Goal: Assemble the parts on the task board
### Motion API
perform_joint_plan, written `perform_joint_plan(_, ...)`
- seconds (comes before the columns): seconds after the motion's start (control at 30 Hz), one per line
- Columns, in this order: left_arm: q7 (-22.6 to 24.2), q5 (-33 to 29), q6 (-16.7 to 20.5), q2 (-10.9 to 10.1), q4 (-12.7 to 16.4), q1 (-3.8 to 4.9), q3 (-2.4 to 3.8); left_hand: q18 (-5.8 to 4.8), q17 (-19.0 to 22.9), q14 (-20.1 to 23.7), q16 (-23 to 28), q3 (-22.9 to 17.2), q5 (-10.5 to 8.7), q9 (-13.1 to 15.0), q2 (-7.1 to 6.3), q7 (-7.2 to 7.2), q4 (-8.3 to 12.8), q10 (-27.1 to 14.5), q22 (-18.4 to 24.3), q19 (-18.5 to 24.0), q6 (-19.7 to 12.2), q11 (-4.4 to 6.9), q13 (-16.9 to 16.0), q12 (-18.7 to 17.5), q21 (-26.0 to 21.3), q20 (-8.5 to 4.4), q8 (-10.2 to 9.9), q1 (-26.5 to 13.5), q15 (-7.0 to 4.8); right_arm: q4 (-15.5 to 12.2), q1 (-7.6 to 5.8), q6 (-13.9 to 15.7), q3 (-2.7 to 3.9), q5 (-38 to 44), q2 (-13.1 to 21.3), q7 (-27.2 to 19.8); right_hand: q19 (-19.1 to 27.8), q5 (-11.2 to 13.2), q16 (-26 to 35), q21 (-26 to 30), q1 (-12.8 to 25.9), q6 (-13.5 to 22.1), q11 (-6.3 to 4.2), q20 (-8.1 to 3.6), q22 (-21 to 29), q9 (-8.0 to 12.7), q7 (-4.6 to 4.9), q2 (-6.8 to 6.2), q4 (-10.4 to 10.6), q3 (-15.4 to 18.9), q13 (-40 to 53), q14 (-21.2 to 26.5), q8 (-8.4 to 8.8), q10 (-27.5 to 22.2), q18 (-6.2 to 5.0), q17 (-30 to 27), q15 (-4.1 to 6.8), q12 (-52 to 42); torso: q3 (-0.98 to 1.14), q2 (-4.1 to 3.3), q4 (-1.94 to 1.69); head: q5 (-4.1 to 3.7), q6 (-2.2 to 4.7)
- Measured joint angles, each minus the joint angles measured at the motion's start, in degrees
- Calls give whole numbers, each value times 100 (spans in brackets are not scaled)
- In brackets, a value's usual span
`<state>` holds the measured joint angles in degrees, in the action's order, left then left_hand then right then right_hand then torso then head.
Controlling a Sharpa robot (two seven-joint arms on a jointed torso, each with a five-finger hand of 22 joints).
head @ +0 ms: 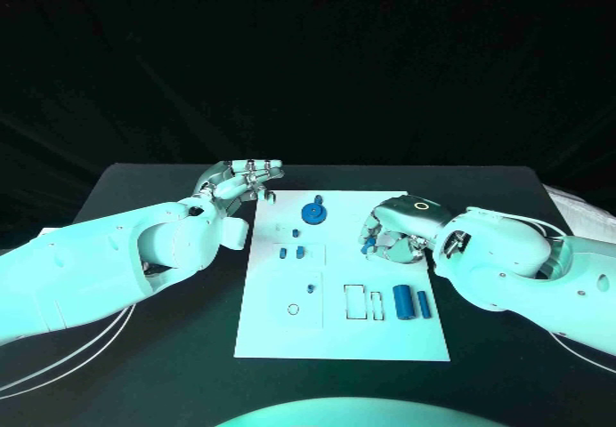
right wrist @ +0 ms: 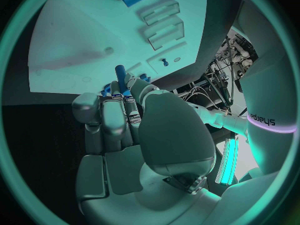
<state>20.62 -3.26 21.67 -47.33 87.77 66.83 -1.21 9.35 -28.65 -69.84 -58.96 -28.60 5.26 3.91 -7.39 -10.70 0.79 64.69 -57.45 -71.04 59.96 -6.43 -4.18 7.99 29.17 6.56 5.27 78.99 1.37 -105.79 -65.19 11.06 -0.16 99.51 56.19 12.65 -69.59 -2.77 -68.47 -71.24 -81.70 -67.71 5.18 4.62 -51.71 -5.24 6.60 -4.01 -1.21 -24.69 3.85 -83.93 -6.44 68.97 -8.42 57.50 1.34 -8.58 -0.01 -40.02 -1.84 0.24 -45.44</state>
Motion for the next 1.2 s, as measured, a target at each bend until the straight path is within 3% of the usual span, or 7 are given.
perform_joint_plan(0.17, -6, 0, -3, 22, -5, 0, 0, 0, 7, 0, 0, 0, 0, 0, 0, 0, 0, 0, 0, 0, 0, 0, 0, 0, 0, 0, 0, 0, 0, -341, -96, 120, 18, -234, 23, -14, 0, 5, -2, -24, 0, -1, 0, 0, -8, 2, -1, 0, -16, -16, 1, 0, 0, 0, 1, 8, 0, 22, -4, 0, 1, 3, 3)
perform_joint_plan(0.33, -11, 0, -7, 46, -7, -1, 0, 1, 7, 0, 0, 0, 0, 0, 0, 0, 0, 0, 0, 0, 0, 0, 0, 0, 0, 0, 0, 0, 0, -383, -63, 163, 6, -401, -339, -46, 0, -23, -23, -23, 0, 26, 0, 0, -16, 3, 25, 0, -20, -61, 1, 0, 0, 0, 0, 8, 0, 51, -7, 0, 2, 52, -7)
perform_joint_plan(0.63, -15, 1, -22, 118, -18, -4, 0, 0, 7, 1, 0, 0, 0, 0, 0, 0, 0, 1, 3, 0, 0, 0, 0, 0, 0, 0, 0, 0, 1, -171, 293, 137, -66, -479, -1105, -213, 0, -23, -22, -23, 0, 48, 0, 0, 4, 10, 47, 0, -30, -82, 0, 0, 26, 0, 0, -8, -1, 77, -19, -3, -34, 153, -53)
perform_joint_plan(0.8, -16, 1, -27, 131, -17, -6, 0, 0, 7, 1, 0, 0, 0, 0, 0, 0, 0, 1, 6, 0, 0, 0, 0, 0, 0, 0, 0, 0, 1, 7, 501, 33, -102, -465, -1382, -306, 0, -54, -22, -22, 0, 51, 0, 0, 29, 11, 50, 0, -46, -97, -5, 0, 35, 0, 0, -27, -1, 89, -20, -5, -34, 209, -88)
perform_joint_plan(1.2, -17, 1, -37, 160, -12, -6, 0, 0, 6, 1, 0, 0, 0, 0, 0, 0, 0, 1, 6, 0, 0, 0, 0, 0, 0, 0, 0, 0, 2, 239, 641, -254, -117, -352, -1561, -388, 1, -55, -22, -22, 0, 69, 0, 0, 33, 10, 67, 0, -45, -128, -9, 0, 49, 0, 0, -28, -1, 133, -19, -7, -26, 261, -138)
